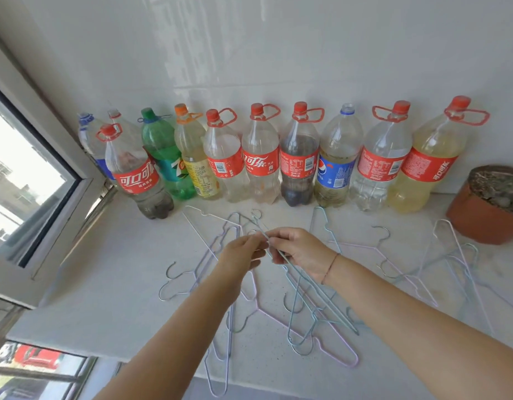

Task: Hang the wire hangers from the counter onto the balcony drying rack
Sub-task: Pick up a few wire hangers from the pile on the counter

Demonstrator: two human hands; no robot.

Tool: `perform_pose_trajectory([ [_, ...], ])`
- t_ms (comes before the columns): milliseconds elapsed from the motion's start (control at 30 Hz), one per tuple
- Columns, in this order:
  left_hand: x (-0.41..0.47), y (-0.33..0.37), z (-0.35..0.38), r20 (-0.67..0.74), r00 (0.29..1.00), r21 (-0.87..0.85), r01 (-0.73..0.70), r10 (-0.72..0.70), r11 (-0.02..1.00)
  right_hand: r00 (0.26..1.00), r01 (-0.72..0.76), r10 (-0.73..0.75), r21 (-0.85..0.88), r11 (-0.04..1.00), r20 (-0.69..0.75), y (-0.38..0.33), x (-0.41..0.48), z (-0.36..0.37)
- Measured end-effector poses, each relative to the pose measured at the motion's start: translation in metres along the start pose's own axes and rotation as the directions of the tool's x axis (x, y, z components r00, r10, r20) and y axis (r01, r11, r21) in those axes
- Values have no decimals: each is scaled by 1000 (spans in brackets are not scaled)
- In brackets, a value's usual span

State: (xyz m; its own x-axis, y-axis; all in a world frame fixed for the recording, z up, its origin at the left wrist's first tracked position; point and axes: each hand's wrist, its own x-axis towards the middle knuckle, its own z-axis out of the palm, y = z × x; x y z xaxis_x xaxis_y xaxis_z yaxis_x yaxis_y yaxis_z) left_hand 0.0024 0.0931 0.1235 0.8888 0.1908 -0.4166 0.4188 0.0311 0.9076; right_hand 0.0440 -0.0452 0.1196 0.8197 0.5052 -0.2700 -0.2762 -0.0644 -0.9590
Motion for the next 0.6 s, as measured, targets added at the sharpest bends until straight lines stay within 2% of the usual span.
perform_pose_trajectory([
  [67,4,0,11,110,992,-216,85,-62,973,1000,0,0,54,999,-13,8,-5,0],
  [133,7,3,22,117,991,-314,97,-63,945,1000,-8,11,91,996,-26,16,-9,-7],
  [233,9,5,37,101,993,-308,83,-54,948,993,-77,89,147,986,-74,28,-21,-30],
  [300,13,3,42,87,994,-285,89,-67,954,965,-117,174,275,954,-195,43,-29,-56],
  [367,19,1,44,69,995,-263,88,-72,961,900,-135,299,448,884,-317,66,-39,-85],
  [433,23,-1,46,63,995,-238,84,-71,968,813,-161,445,589,792,-375,91,-48,-109],
  [500,27,-5,48,60,995,-228,93,-82,969,754,-201,539,649,733,-375,112,-54,-122],
  [600,31,-9,50,47,994,-217,103,-95,971,708,-225,597,680,697,-377,126,-54,-123],
])
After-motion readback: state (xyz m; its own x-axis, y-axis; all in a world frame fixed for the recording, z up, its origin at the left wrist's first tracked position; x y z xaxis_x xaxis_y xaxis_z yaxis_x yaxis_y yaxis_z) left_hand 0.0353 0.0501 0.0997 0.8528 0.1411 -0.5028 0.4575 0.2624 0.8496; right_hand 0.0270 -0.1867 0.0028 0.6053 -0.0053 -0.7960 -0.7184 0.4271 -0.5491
